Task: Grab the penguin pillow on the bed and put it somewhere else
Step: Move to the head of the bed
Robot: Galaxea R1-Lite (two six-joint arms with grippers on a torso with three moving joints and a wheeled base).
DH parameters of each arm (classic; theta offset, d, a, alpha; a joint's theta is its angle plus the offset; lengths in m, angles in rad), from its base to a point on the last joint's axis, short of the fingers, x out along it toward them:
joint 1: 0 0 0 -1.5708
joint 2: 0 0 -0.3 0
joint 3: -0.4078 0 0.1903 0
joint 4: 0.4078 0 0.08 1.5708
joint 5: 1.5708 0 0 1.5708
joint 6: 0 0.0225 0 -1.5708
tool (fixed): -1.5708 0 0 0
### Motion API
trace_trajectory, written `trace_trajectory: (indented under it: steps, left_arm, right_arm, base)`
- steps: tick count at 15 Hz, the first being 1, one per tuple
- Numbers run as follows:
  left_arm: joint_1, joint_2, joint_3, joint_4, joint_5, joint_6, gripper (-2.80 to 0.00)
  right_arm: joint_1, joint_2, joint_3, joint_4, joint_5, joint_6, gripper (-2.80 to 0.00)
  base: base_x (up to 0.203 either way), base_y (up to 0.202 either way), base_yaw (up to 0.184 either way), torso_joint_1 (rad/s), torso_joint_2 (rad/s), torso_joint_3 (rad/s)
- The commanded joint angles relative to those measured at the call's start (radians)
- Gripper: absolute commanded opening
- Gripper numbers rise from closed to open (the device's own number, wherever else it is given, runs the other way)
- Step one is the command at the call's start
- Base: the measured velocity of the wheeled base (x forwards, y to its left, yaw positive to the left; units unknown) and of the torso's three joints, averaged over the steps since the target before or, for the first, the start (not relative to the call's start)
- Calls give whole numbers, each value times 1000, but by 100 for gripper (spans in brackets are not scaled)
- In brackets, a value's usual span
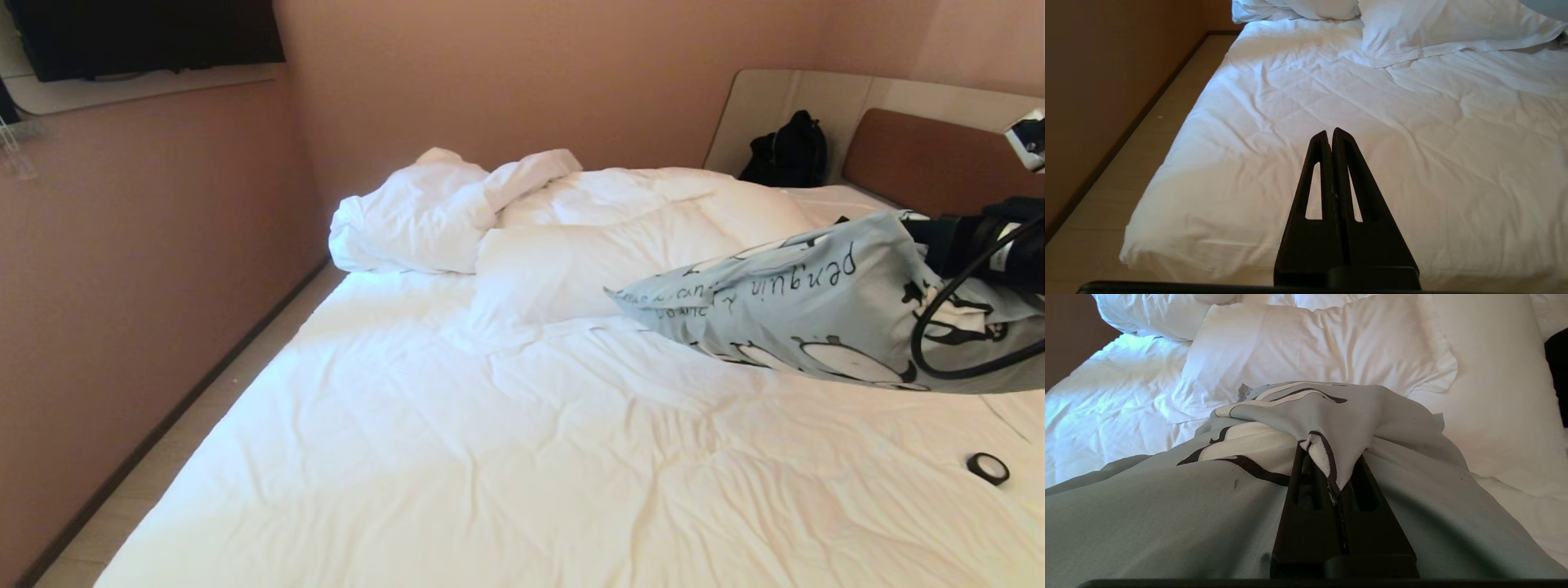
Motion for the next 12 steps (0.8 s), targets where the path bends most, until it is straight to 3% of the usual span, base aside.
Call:
trace_trajectory:
  steps: [1,12]
  left_arm:
    - [0,0,2,1,1,0,-280]
    - [1,0,2,-1,1,0,-280]
  right_arm:
    - [-1,0,0,-2,2,-1,-280]
    - [-1,1,1,-2,3,-2,-280]
  base:
    - [0,-194,2,-2,-2,-2]
    - [0,-195,1,2,3,3]
